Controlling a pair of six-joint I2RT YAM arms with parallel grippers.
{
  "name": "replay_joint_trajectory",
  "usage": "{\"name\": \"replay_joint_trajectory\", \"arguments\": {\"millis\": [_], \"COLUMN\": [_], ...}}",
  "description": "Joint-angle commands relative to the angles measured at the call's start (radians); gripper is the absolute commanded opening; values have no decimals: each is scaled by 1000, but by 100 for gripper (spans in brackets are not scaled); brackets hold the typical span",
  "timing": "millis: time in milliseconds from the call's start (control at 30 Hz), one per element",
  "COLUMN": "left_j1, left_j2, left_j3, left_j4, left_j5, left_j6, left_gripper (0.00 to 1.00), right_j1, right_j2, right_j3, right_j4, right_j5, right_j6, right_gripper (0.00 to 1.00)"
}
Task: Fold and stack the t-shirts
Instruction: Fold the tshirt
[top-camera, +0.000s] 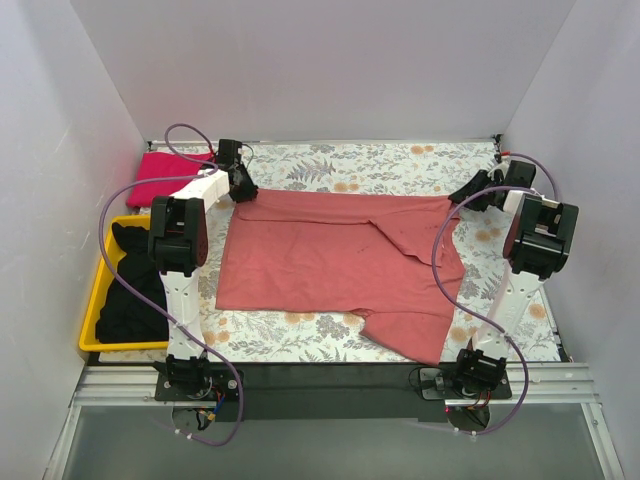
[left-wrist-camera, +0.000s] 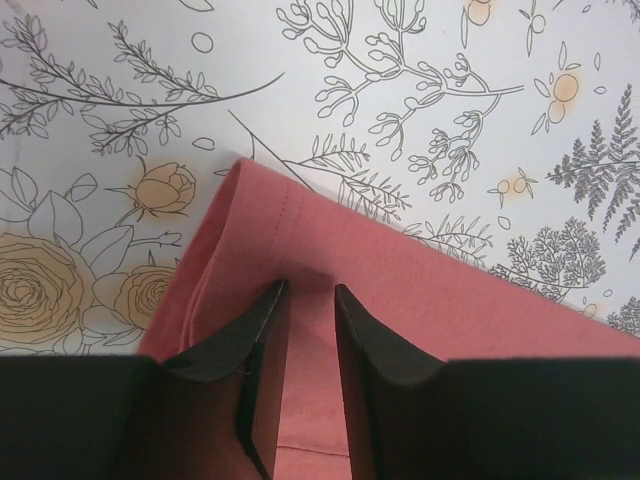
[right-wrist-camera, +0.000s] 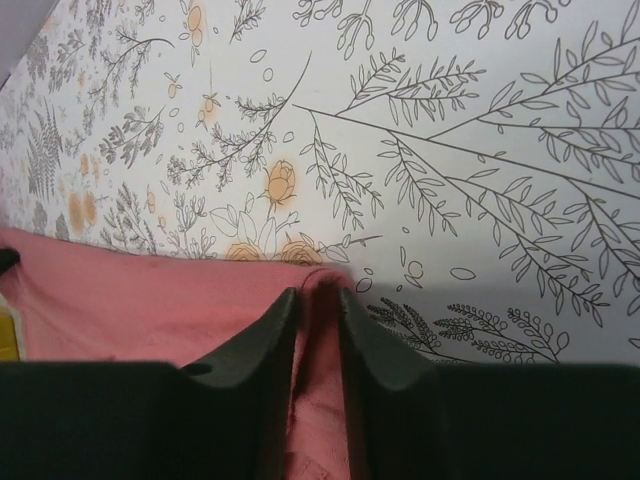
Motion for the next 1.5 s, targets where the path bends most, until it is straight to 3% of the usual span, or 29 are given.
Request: {"name": "replay_joint_trajectory", "arguments": {"millis": [0, 33, 133, 200, 400, 467, 633, 833, 933, 1133, 1467], "left_j1": [8, 7, -4, -21, -56, -77, -137, -188, -188, -188, -188], "left_j2": [-32, -54, -124, -163, -329, -399, -540, -705, -761, -768, -766], "left_j3": [-27, -32, -32, -42, -182, -242, -464, -719, -776, -794, -794], "left_j4": [-24, -20, -12, -12, -35, -43, -50, -3, 17, 71, 77], "left_j5": [-38, -43, -54, -75, -132, -155, -193, -224, -271, -285, -282], "left_j6": [46, 52, 72, 86, 43, 40, 25, 35, 46, 60, 60], "left_gripper": [25, 28, 36, 39, 40, 40, 40, 43, 48, 48, 49], "right_j1": [-6, 2, 34, 60, 256, 379, 646, 830, 872, 924, 935], "right_j2": [-60, -81, -183, -270, -453, -494, -560, -545, -520, -409, -355], "right_j3": [28, 22, 5, -25, -120, -147, -277, -349, -349, -326, -285], "right_j4": [18, 12, -62, -91, -203, -252, -280, -288, -288, -286, -278], "right_j5": [-2, 30, 135, 234, 392, 435, 651, 978, 1046, 1184, 1362], "right_j6": [-35, -44, -96, -131, -232, -274, -399, -476, -509, -533, -605], "right_gripper": [32, 40, 50, 52, 50, 49, 45, 50, 50, 50, 51]}}
